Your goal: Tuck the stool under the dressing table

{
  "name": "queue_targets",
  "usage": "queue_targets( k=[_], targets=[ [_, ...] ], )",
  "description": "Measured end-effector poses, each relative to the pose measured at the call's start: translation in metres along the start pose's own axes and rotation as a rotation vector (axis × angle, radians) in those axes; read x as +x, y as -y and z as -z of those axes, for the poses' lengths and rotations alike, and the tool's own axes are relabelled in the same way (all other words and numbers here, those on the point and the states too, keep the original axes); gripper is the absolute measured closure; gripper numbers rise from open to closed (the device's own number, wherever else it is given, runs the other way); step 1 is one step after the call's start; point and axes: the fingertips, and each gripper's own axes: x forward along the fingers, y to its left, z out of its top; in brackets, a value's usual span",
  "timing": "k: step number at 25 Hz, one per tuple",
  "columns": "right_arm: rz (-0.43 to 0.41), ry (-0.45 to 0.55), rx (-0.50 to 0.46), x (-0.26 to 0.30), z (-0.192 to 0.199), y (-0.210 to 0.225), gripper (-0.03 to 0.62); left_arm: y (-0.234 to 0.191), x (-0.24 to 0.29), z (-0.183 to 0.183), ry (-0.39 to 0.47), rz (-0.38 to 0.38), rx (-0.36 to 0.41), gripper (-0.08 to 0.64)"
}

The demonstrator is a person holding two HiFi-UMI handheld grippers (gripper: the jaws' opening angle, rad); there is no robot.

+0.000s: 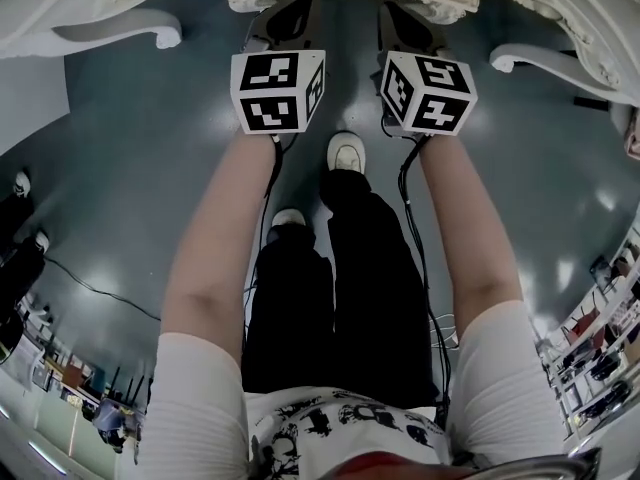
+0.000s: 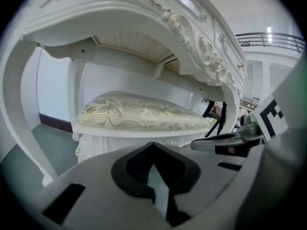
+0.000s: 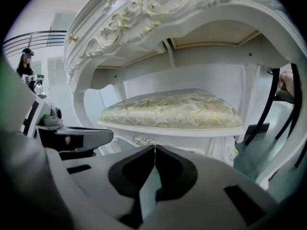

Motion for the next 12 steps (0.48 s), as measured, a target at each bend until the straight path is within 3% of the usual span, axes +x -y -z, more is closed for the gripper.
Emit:
queue_targets(
  k=[7, 12],
  targets=[
    [-0.001, 0.006, 0.068, -0.078, -0.009, -0.023, 0.575, 0.034, -0.078, -0.007, -0.029, 0.033, -0.026, 0.543],
    [-0.006, 0.048, 0.052, -0.147, -0.057, -0.053, 0.575, 0.058, -0.147, -0.053, -0.015, 0.064, -0.006, 0.543]
  ],
)
